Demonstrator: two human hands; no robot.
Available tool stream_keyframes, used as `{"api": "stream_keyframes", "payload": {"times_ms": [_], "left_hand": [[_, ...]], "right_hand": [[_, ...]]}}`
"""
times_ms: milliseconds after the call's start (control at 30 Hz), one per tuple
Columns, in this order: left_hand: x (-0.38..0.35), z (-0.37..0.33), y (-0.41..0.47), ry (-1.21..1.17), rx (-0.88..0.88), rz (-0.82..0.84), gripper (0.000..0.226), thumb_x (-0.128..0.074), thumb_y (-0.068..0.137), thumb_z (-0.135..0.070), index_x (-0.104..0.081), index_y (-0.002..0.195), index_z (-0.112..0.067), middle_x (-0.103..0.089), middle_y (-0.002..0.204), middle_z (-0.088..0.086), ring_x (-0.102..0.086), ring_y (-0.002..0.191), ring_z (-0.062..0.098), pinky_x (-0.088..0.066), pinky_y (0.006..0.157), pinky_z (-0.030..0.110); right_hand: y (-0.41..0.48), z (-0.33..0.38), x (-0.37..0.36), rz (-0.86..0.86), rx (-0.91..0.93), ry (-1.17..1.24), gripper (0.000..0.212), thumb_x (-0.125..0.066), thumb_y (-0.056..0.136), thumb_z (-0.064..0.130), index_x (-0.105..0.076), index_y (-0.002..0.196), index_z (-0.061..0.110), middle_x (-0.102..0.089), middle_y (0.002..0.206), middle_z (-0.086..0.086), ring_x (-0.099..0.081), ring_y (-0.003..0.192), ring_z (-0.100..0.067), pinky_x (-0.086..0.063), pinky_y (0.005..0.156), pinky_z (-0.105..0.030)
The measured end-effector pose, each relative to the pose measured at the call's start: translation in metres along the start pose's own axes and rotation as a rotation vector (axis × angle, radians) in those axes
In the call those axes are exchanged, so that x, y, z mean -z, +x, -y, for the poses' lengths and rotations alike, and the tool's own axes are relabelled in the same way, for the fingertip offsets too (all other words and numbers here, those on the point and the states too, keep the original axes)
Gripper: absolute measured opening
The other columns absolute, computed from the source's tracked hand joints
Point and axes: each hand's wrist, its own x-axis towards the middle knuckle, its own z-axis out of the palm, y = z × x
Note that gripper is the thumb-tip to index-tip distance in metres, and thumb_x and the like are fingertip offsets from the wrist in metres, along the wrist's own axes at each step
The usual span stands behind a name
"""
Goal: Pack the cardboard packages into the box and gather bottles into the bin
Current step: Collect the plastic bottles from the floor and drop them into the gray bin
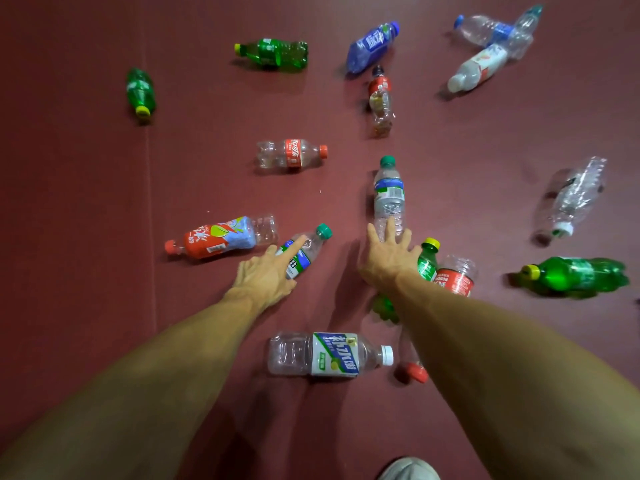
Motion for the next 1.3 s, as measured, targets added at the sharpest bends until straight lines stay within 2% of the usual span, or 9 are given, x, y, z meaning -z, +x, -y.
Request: {"api": "stream_keyframes", "payload": {"times_ms": [133,400,533,667,833,900,1033,1133,1300], "left_hand": [[-0.002,0.002,-0.009,-0.020,0.008,-0.016,0.087,-0.059,0.094,-0.042,0.004,0.153,-0.053,-0.047,0.135,0.005,-0.058,0.117,0.036,-0.045,0.092,0.043],[-0.003,0.005,-0.014,-0.066,0.032,-0.019,0.087,-0.061,0.093,-0.047,0.001,0.154,-0.052,-0.046,0.138,0.006,-0.057,0.120,0.034,-0.043,0.095,0.041],[-0.005,0.008,-0.021,-0.083,0.047,-0.020,0.086,-0.061,0.092,-0.049,-0.001,0.154,-0.052,-0.047,0.135,0.006,-0.059,0.117,0.034,-0.044,0.094,0.041],[-0.008,0.008,-0.029,-0.085,0.072,-0.028,0.086,-0.062,0.092,-0.050,-0.002,0.153,-0.053,-0.046,0.132,0.005,-0.060,0.115,0.033,-0.043,0.090,0.040],[-0.011,0.004,-0.032,-0.102,0.099,-0.044,0.086,-0.064,0.092,-0.048,-0.003,0.152,-0.053,-0.046,0.125,0.006,-0.060,0.111,0.032,-0.043,0.088,0.041],[-0.010,0.008,-0.030,-0.107,0.097,-0.037,0.086,-0.064,0.091,-0.049,-0.004,0.153,-0.053,-0.046,0.125,0.006,-0.060,0.113,0.032,-0.044,0.090,0.041],[-0.008,0.014,-0.028,-0.110,0.091,-0.024,0.088,-0.064,0.089,-0.053,-0.004,0.153,-0.053,-0.047,0.131,0.006,-0.060,0.115,0.034,-0.044,0.091,0.040],[-0.008,0.013,-0.029,-0.120,0.087,-0.031,0.088,-0.064,0.089,-0.052,-0.004,0.153,-0.053,-0.047,0.132,0.006,-0.060,0.115,0.035,-0.044,0.091,0.039],[-0.009,0.010,-0.030,-0.138,0.112,-0.022,0.087,-0.064,0.090,-0.050,-0.003,0.153,-0.054,-0.046,0.133,0.006,-0.060,0.115,0.034,-0.043,0.090,0.039]], "right_hand": [[-0.010,-0.016,-0.006,-0.107,-0.032,0.009,0.082,-0.061,0.092,0.025,-0.011,0.157,0.017,0.001,0.164,-0.018,-0.028,0.138,-0.038,-0.034,0.107,-0.044],[-0.035,0.003,-0.016,-0.156,0.102,-0.042,0.064,-0.054,0.092,0.017,-0.028,0.150,0.015,-0.007,0.161,-0.012,-0.038,0.120,-0.036,-0.040,0.096,-0.042],[-0.038,0.010,-0.017,-0.219,0.193,-0.077,0.040,-0.053,0.096,0.029,-0.050,0.133,0.015,-0.032,0.142,-0.008,-0.041,0.111,-0.033,-0.042,0.091,-0.044],[-0.030,0.009,-0.012,-0.277,0.165,-0.031,0.029,-0.049,0.097,0.025,-0.050,0.125,0.016,-0.041,0.120,-0.011,-0.045,0.105,-0.031,-0.043,0.085,-0.044],[-0.020,0.008,-0.015,-0.170,0.153,0.052,0.053,-0.055,0.098,0.025,-0.031,0.146,0.026,-0.021,0.147,-0.016,-0.037,0.123,-0.036,-0.046,0.092,-0.049],[-0.021,0.010,-0.015,-0.138,0.162,0.095,0.047,-0.053,0.099,0.023,-0.035,0.143,0.024,-0.013,0.153,-0.016,-0.033,0.128,-0.038,-0.047,0.092,-0.049],[-0.029,0.014,-0.013,-0.169,0.139,0.122,0.032,-0.056,0.097,0.026,-0.048,0.127,0.018,-0.027,0.138,-0.014,-0.039,0.113,-0.035,-0.047,0.077,-0.044],[-0.036,0.018,-0.014,-0.173,0.163,0.077,0.040,-0.059,0.092,0.047,-0.054,0.122,0.020,-0.033,0.127,-0.012,-0.040,0.111,-0.034,-0.048,0.081,-0.045],[-0.039,0.026,-0.020,-0.206,0.183,0.098,0.043,-0.054,0.095,0.050,-0.049,0.127,0.021,-0.037,0.118,-0.010,-0.041,0.110,-0.032,-0.045,0.082,-0.044]]}}
